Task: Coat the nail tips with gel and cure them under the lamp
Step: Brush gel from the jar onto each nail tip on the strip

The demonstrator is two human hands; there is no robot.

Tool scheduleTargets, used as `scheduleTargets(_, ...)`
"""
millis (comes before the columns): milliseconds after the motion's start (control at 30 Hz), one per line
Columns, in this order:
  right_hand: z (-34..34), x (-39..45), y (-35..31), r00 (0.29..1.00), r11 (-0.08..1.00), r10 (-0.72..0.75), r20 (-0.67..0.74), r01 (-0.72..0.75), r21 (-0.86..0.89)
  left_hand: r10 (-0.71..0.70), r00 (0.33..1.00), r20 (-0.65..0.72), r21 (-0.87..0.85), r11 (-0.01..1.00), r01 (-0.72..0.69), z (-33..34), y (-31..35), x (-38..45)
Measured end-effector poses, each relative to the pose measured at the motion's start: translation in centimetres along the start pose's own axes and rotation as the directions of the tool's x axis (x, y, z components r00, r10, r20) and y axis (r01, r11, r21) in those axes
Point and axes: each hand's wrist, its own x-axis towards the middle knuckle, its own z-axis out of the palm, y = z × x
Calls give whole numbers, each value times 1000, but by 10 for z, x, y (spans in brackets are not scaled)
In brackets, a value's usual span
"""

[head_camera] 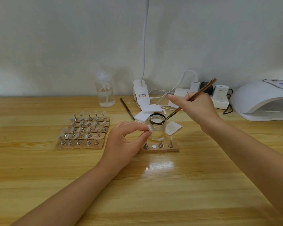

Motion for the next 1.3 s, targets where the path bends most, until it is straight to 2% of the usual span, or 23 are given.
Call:
scheduleTargets(367, -10, -2, 1, 998, 999, 23, -50, -22, 26, -13, 1000, -8, 6, 1000, 13, 0, 1, -1)
scheduleTargets(600, -8, -23, 5, 991, 936, 117, -63, -88, 342, 1, 1000, -12, 20, 1000, -1, 0, 2, 0)
scheduleTargets(700, 2, -40, 2, 998, 897, 48, -37, -26, 442, -1, 1000, -13, 13, 1000, 1, 0, 2, 0)
scheduleTargets(800, 10, -53, -1, 997, 891, -67, -25, 71, 449, 6, 1000, -9, 18, 1000, -6, 0, 1, 0)
scheduleTargets(967, 14, -66, 0, 964, 880, -261, -54, 261, 398, 10, 1000, -17, 14, 1000, -9, 1, 1, 0)
scheduleTargets(1100, 15, -72, 2, 896, 860, -432, -99, 443, 254, 7, 1000, -22, 20, 1000, -7, 0, 0, -1)
scheduleTargets(1300, 18, -77, 1, 876, 839, -468, -118, 482, 253, 3, 1000, -15, 43, 999, -2, 0, -1, -1)
